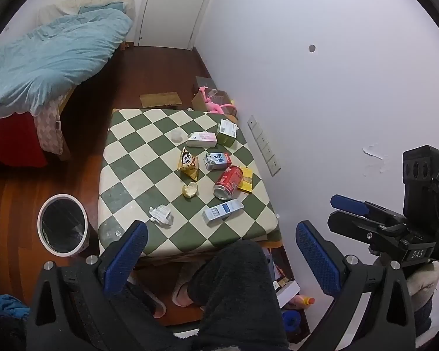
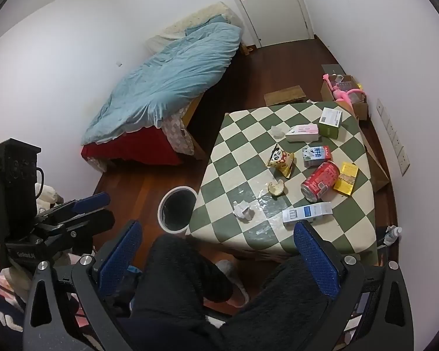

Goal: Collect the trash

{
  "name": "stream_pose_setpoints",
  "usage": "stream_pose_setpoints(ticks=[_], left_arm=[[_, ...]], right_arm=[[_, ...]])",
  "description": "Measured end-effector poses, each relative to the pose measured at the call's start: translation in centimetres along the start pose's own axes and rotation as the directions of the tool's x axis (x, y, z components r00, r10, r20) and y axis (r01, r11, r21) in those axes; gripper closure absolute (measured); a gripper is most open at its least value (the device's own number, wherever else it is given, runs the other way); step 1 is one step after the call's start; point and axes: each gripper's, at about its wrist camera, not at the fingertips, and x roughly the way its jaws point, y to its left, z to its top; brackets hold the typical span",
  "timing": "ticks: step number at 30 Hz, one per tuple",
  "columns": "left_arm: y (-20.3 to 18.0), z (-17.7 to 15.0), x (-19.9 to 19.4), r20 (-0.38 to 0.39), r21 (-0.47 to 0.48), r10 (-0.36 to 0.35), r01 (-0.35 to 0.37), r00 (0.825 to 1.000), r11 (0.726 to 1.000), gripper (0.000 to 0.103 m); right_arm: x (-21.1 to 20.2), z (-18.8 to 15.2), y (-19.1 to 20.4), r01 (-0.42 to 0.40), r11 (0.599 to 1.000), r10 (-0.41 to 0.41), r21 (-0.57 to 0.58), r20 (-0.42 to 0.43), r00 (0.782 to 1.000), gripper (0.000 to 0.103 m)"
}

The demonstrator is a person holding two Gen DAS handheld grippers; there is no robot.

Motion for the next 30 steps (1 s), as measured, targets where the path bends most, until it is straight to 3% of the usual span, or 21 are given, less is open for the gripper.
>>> stream_pose_setpoints(ticks=[30], left_arm=[[0.1, 0.08, -0.5, 0.036, 0.006, 0.009, -0.009, 0.999, 1.0, 0.0]], right_arm=[[0.12, 0.13, 0.34, -0.004, 1.0, 0.004, -0.001, -0.001, 1.0, 0.0]])
